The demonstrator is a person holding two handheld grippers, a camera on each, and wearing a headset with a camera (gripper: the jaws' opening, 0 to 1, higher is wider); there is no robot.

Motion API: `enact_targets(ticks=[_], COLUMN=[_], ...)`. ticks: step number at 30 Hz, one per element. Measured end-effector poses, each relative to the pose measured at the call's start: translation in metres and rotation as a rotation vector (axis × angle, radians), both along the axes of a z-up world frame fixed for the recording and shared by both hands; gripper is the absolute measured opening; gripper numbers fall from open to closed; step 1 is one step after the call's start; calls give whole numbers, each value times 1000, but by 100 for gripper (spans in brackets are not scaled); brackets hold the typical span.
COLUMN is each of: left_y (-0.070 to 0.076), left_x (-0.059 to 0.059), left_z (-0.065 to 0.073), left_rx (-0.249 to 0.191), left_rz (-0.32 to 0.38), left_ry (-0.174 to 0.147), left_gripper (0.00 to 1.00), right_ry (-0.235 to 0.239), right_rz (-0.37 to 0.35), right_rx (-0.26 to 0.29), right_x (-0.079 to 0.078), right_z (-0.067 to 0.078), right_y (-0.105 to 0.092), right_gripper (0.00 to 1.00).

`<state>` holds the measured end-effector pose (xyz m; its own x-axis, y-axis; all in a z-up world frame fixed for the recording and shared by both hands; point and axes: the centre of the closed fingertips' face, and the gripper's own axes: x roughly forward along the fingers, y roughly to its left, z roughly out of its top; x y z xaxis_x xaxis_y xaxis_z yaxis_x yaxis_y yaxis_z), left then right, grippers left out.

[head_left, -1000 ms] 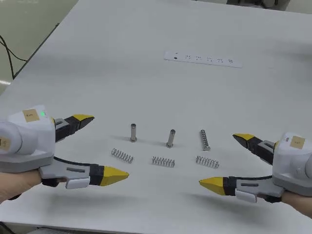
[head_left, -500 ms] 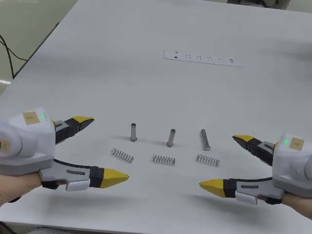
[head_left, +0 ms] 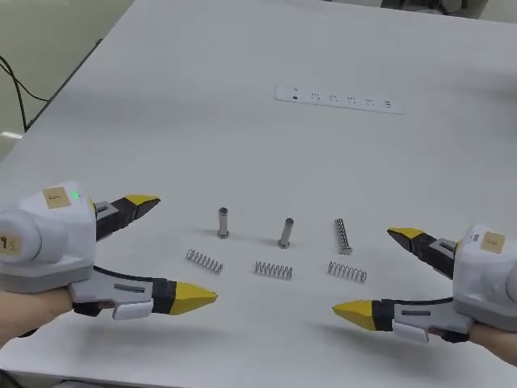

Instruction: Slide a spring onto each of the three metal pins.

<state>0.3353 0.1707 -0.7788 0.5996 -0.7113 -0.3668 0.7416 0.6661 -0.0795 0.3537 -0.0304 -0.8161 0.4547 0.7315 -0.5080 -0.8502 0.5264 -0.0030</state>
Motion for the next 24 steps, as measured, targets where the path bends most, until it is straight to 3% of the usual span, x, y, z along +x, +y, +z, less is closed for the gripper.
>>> enact_targets(ticks=[24], left_y=[2], left_x=[1], left_z=[0], left_rx=[-4], left_rz=[8], left_ry=[-6], left_gripper=[98], right_ry=[8], right_rz=[-10], right_rx=[14], right_x=[-6], right_z=[-2], right_y=[0], right_gripper=[91])
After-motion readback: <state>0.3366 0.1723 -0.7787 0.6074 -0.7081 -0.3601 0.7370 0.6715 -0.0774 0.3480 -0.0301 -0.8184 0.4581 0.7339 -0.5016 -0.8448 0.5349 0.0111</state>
